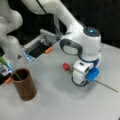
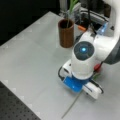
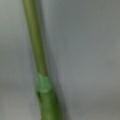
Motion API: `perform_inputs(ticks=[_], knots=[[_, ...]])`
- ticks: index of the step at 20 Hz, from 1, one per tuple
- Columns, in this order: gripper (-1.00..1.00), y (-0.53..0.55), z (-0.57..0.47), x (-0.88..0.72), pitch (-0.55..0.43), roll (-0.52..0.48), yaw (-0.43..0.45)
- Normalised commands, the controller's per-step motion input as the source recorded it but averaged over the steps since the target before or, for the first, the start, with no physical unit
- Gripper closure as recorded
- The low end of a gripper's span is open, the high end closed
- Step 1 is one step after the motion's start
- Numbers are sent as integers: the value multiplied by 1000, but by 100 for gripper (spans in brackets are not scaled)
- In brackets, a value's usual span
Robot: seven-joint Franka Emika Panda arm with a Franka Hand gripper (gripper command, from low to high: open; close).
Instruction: Flower insertion into a vase
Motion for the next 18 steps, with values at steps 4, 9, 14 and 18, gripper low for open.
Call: perform_inputs(ticks=[4,9,14,18], knots=[[-100,58,-46,246,6,-285,74],[100,66,-104,245,-18,-264,38],[100,71,-161,266,-29,-289,-1],[100,54,-179,252,-15,-294,5]])
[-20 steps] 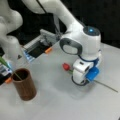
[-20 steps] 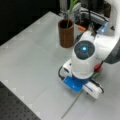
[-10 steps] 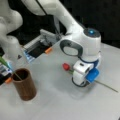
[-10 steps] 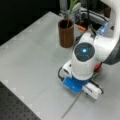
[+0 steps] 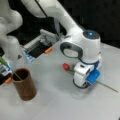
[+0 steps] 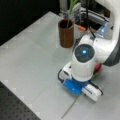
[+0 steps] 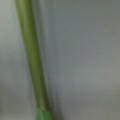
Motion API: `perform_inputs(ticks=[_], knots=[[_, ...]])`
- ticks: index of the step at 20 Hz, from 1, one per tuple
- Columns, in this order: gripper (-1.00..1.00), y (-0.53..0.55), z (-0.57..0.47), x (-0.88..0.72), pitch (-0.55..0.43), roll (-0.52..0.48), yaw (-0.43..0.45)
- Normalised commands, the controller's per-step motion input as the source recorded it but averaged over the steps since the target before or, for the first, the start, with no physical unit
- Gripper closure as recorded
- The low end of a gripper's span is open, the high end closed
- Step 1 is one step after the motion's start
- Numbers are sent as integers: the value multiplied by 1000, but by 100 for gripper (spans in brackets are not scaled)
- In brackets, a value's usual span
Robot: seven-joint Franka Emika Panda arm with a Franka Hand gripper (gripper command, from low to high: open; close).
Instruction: Flower insertion into a vase
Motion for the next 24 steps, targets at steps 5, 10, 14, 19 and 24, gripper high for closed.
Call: perform_inputs(ticks=[5,10,14,19,24], knots=[[100,-24,-164,216,23,-316,-10],[100,-79,-135,158,73,-325,-1],[100,-48,-111,127,86,-327,-6],[100,-28,-14,45,120,-319,8],[100,39,272,-95,165,-254,20]])
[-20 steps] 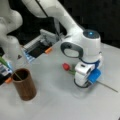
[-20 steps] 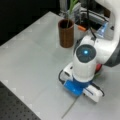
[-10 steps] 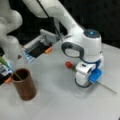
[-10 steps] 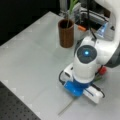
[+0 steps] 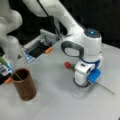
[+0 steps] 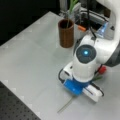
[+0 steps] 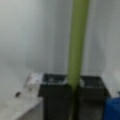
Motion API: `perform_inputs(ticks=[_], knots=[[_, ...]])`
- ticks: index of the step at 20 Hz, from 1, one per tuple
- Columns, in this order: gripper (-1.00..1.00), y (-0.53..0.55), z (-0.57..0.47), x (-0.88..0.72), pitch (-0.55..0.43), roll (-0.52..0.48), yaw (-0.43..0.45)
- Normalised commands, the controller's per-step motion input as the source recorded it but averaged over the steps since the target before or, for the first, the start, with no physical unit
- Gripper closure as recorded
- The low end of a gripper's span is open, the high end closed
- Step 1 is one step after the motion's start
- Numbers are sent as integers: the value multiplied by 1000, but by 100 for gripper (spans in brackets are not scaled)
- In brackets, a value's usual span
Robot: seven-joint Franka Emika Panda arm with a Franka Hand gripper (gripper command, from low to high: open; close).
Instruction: Flower insertion into a vase
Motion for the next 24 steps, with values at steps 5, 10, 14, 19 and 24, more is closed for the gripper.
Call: perform_inputs(ticks=[5,10,14,19,24], knots=[[100,89,441,-203,154,-64,14],[100,-76,566,-199,64,76,-72],[100,-146,447,-233,-59,169,-183],[100,-179,428,-312,-105,140,-63],[100,-212,392,-470,-158,83,21]])
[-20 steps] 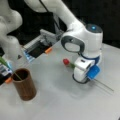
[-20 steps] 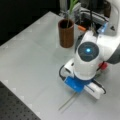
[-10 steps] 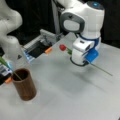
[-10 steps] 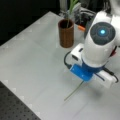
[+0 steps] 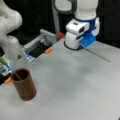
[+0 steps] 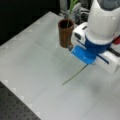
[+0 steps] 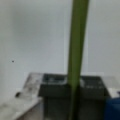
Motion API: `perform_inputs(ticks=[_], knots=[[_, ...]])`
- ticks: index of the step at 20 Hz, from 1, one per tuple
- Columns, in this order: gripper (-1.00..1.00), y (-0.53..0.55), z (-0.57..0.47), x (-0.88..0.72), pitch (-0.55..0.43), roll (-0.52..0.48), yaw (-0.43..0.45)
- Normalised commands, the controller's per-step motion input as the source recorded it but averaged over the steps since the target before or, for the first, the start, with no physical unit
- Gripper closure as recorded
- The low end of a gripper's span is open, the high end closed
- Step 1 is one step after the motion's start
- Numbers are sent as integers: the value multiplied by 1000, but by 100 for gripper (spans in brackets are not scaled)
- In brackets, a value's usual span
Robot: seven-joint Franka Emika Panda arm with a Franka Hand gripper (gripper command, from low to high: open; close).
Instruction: Flower insertion into a vase
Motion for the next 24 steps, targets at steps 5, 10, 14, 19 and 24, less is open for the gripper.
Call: perform_inputs(ticks=[5,10,14,19,24], knots=[[100,-215,249,-677,-69,103,122],[100,-171,32,-585,-79,189,167],[100,-270,-54,-520,-53,223,254],[100,-424,-28,-518,-23,247,220],[100,-533,5,-628,0,220,57]])
